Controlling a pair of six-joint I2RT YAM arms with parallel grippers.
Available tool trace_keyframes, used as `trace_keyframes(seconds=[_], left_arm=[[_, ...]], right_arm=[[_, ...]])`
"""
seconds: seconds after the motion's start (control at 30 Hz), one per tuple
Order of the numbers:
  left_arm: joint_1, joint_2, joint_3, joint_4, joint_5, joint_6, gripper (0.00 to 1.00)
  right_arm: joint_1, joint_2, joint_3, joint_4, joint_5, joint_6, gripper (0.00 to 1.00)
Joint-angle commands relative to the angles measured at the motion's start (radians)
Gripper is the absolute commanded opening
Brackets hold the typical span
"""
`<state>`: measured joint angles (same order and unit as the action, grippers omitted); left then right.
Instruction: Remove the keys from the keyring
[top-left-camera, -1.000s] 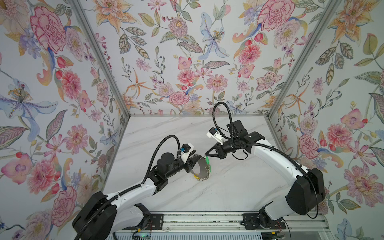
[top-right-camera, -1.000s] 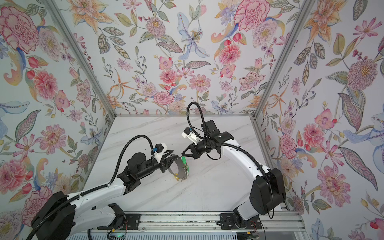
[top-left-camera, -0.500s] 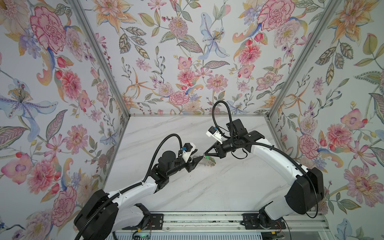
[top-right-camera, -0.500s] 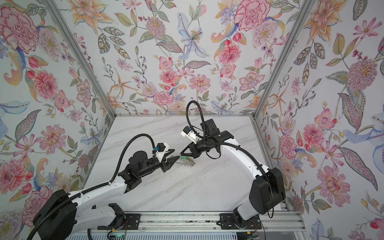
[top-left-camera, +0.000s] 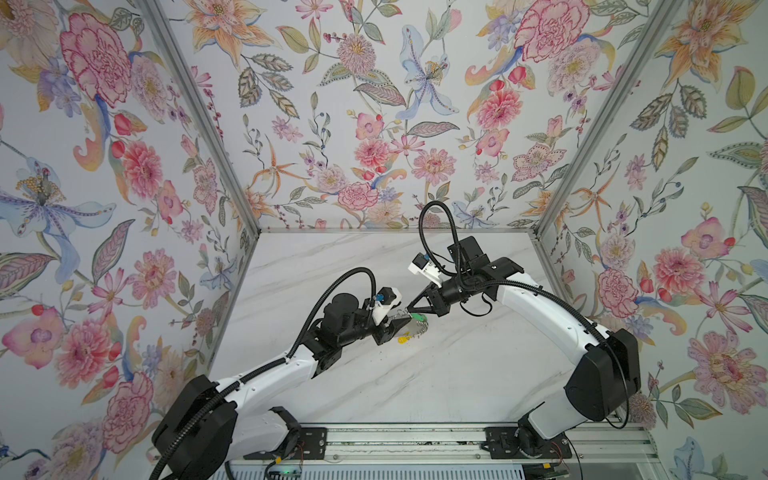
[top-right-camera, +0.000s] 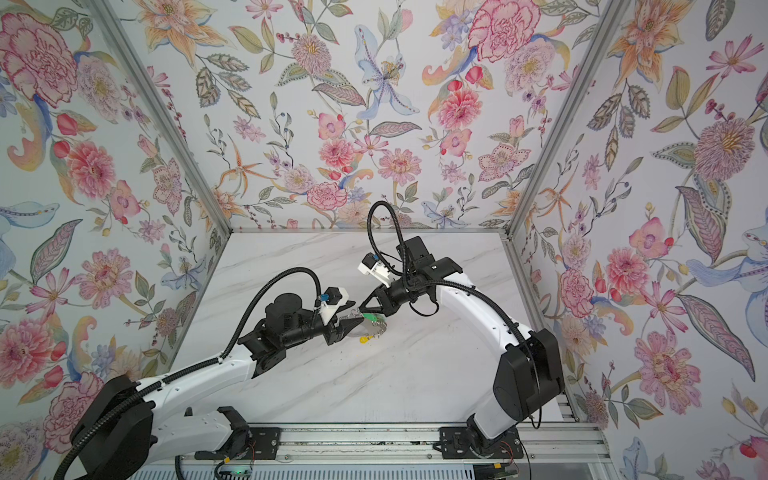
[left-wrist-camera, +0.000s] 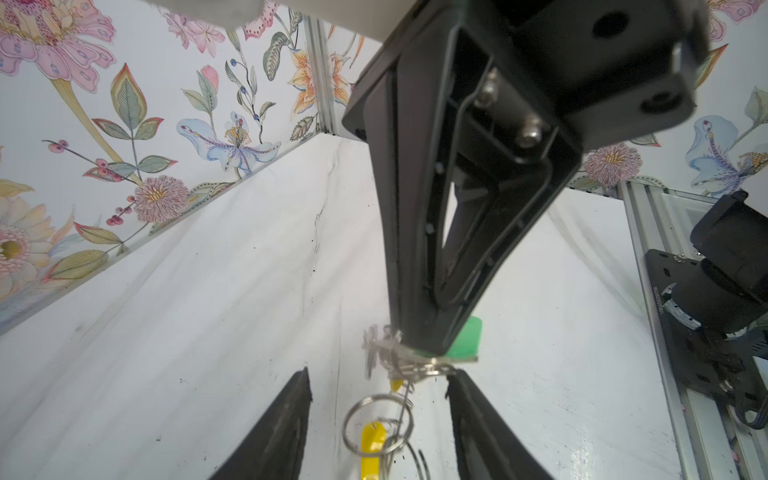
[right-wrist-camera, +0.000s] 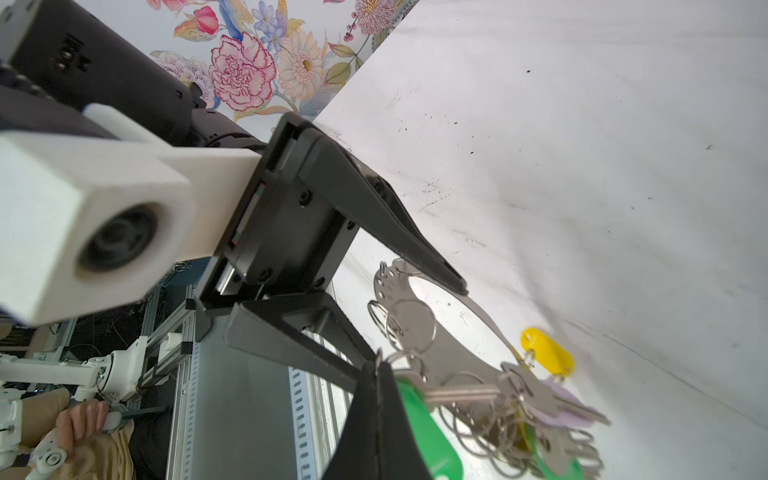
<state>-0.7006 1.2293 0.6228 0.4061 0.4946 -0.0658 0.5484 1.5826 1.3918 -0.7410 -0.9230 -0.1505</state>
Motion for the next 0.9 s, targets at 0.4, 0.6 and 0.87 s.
trace_keyframes(seconds=[0.4,0.6,0.87], left_arm=[[0.008,0.005,0.005,0.034,0.027,-0.008,0.33],[0.010,-0.017,-0.016,0.051,0.011,-0.018,0.34],[0.010,-0.038,-0.026,0.051,-0.004,-0.023,0.37]], right_arm=[[0.029,0.029,0.032,-0.016,-0.064,-0.038,0.00],[0.015,0.016,0.040,-0.013,-0.056,-0.038,0.00],[0.012,0.016,0.046,-0.014,-0.055,-0.038,0.00]])
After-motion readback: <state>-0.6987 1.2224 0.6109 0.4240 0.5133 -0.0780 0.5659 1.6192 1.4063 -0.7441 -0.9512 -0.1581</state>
